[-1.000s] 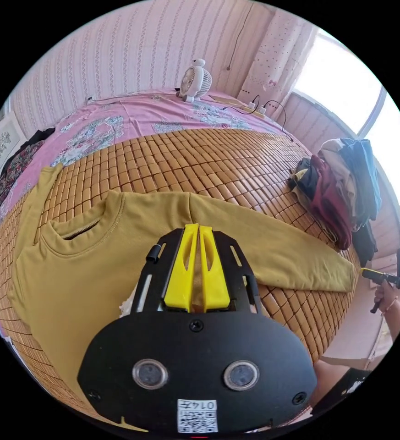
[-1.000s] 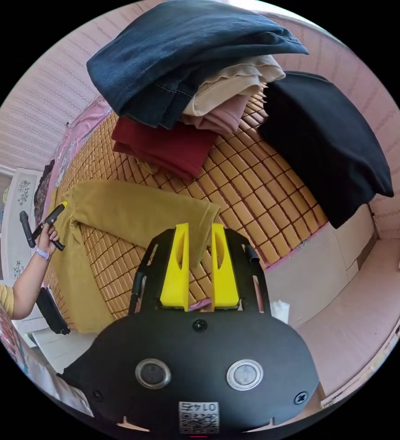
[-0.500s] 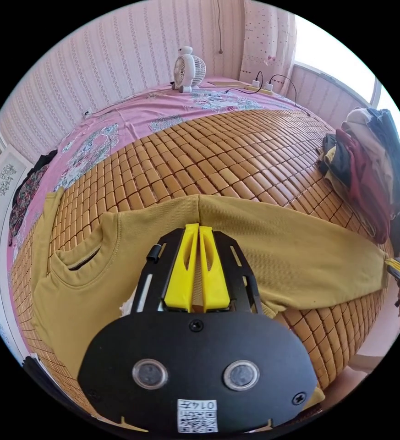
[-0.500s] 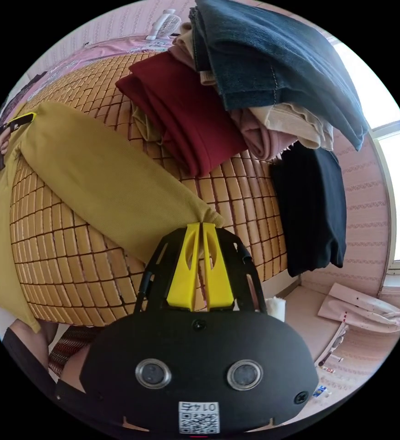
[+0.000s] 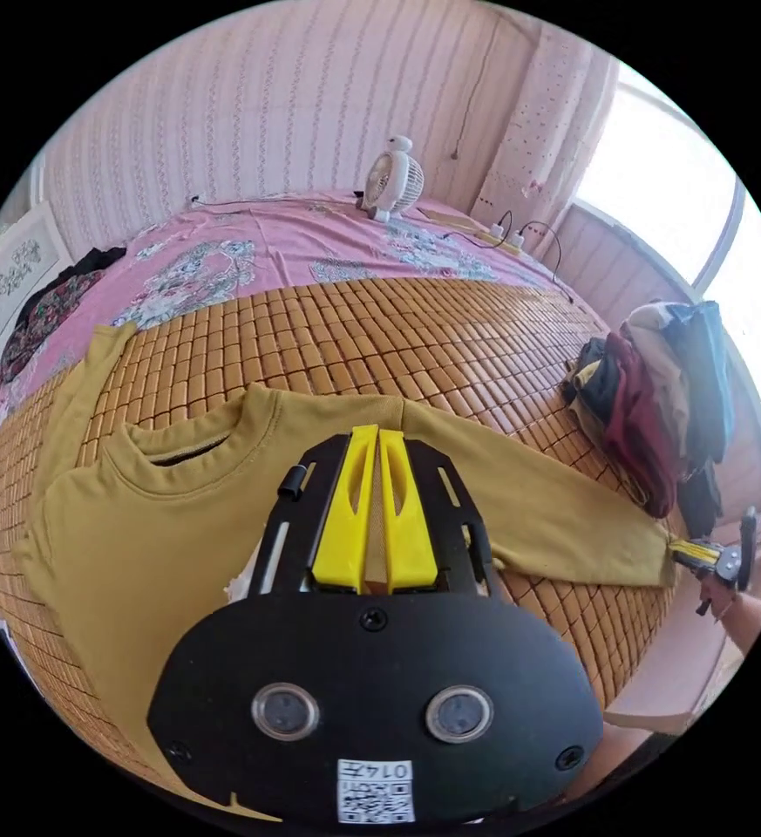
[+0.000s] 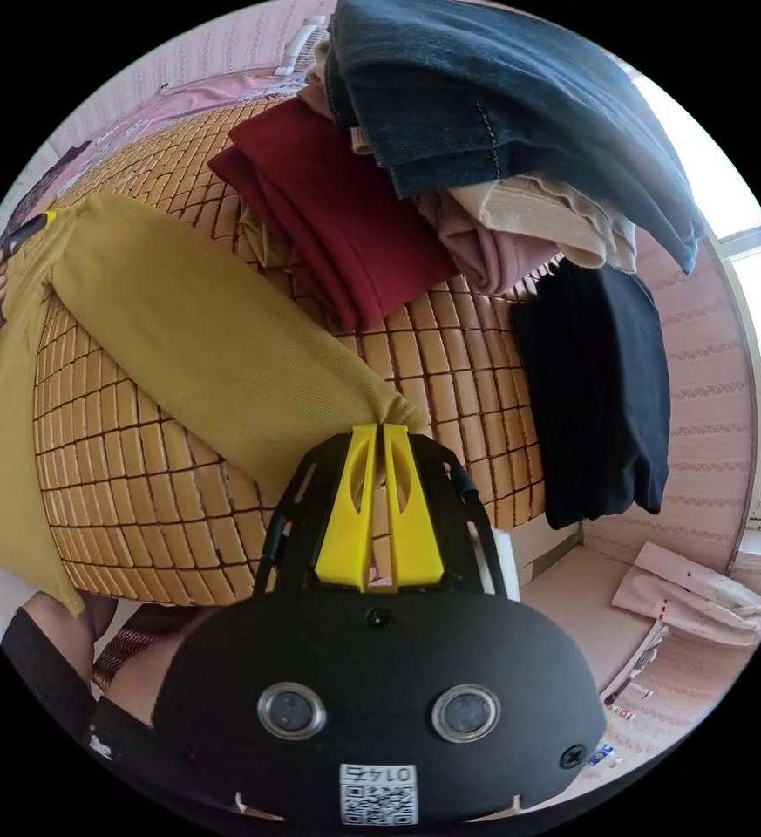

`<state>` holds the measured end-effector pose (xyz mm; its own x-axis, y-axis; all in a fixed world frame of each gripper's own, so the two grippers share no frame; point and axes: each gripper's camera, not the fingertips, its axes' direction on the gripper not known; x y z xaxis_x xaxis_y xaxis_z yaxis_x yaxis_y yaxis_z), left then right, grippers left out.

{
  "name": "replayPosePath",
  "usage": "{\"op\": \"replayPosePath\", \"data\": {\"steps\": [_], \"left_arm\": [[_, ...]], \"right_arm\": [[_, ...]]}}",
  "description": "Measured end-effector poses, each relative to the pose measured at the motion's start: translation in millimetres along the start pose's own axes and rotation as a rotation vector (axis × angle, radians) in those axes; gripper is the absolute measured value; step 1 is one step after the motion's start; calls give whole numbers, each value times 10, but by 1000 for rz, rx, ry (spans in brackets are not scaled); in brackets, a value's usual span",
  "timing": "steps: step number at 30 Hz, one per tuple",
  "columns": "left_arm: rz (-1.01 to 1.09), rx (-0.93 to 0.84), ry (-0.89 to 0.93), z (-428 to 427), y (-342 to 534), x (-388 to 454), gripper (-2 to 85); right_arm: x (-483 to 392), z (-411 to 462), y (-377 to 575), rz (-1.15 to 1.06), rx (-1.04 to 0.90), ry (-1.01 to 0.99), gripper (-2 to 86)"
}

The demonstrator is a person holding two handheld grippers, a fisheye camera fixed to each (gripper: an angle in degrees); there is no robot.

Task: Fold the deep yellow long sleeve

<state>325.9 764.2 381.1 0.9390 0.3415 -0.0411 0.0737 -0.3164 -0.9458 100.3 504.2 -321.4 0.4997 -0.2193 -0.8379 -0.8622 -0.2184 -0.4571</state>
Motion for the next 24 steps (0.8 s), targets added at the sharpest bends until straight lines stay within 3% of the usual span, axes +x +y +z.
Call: {"op": "replayPosePath", "data": {"steps": [4, 7, 10, 15, 19, 21, 24], "left_arm": [[-26, -32, -39, -426, 676, -326, -10], [-87, -125, -96, -695, 1369, -625, -10], [-169, -210, -179, -926, 2026, -896, -10], [-352, -264, -297, -1131, 2943, -1254, -10], [-437, -310, -347, -991, 3330, -1409, -9], [-429, -254, -325, -940, 3524, -1454, -10], [-415, -201, -329, -897, 3743, -1488, -10]], "right_arm": [[-97, -7, -15, 12, -110, 47, -9], [-280, -81, 111, 24, -116, 179, -10], [-738, -250, 22, -17, -49, 163, -10], [-2773, -602, -887, -513, 214, -35, -9], [-4329, -891, -1690, -717, 389, -155, -9], [-5282, -1083, -2150, -783, 477, -311, -6], [-6426, -1079, -2553, -865, 371, -475, 5]]}}
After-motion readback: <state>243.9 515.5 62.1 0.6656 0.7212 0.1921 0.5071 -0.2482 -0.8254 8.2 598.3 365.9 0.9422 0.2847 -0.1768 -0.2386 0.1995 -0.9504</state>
